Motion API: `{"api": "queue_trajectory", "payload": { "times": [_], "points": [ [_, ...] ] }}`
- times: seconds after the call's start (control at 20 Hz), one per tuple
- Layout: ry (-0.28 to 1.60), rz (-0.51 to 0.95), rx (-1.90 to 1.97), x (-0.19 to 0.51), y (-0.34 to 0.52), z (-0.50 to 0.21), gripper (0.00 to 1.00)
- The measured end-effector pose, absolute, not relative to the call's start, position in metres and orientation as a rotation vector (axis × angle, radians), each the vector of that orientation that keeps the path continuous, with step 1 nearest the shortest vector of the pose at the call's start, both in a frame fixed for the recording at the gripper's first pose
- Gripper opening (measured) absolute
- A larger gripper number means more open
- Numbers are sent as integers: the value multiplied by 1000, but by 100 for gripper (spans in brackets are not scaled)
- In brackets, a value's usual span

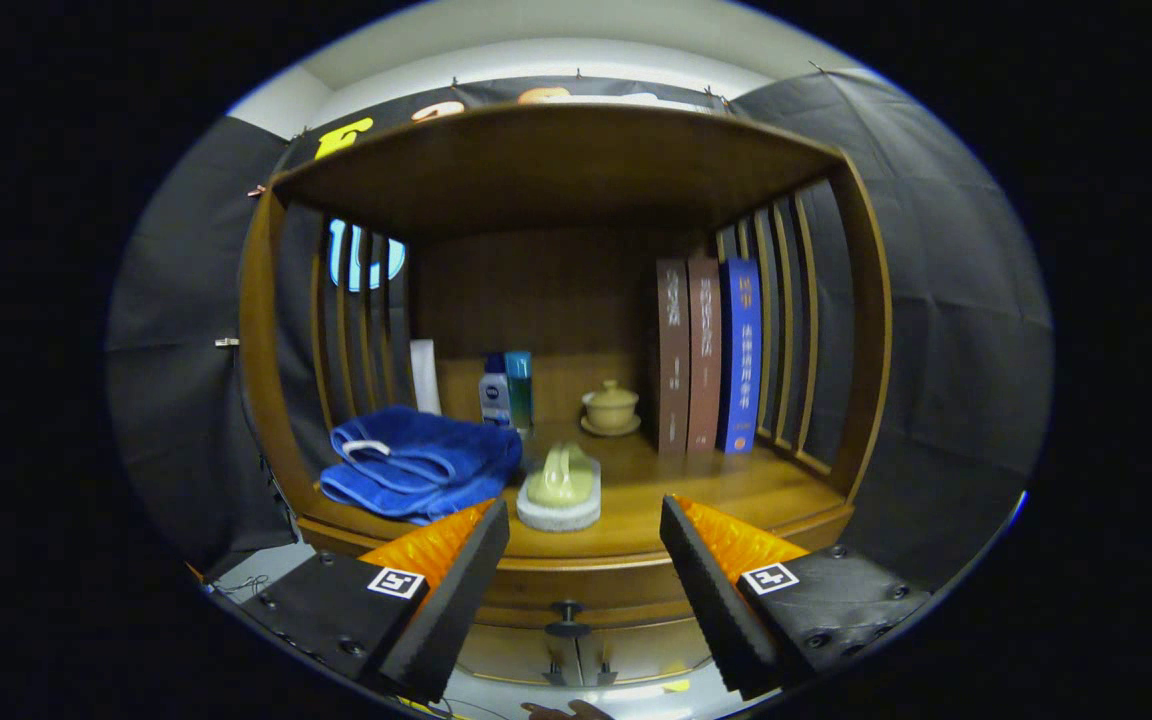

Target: Pull open the drawer, take out the items inside it, and place them on the countertop above the cabinet.

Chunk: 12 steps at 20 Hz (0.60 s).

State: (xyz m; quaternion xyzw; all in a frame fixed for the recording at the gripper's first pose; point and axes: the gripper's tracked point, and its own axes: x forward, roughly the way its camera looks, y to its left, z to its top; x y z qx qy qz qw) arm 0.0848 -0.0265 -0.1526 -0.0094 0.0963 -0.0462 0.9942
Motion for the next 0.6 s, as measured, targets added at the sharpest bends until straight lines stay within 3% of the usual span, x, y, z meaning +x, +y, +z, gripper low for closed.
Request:
{"api": "queue_trajectory", "payload": {
  "times": [0.35, 0.6],
  "points": [
    [105, -56, -10, 55, -7, -49, 99],
    [84, -37, -12, 37, 6, -20, 100]
  ]
}}
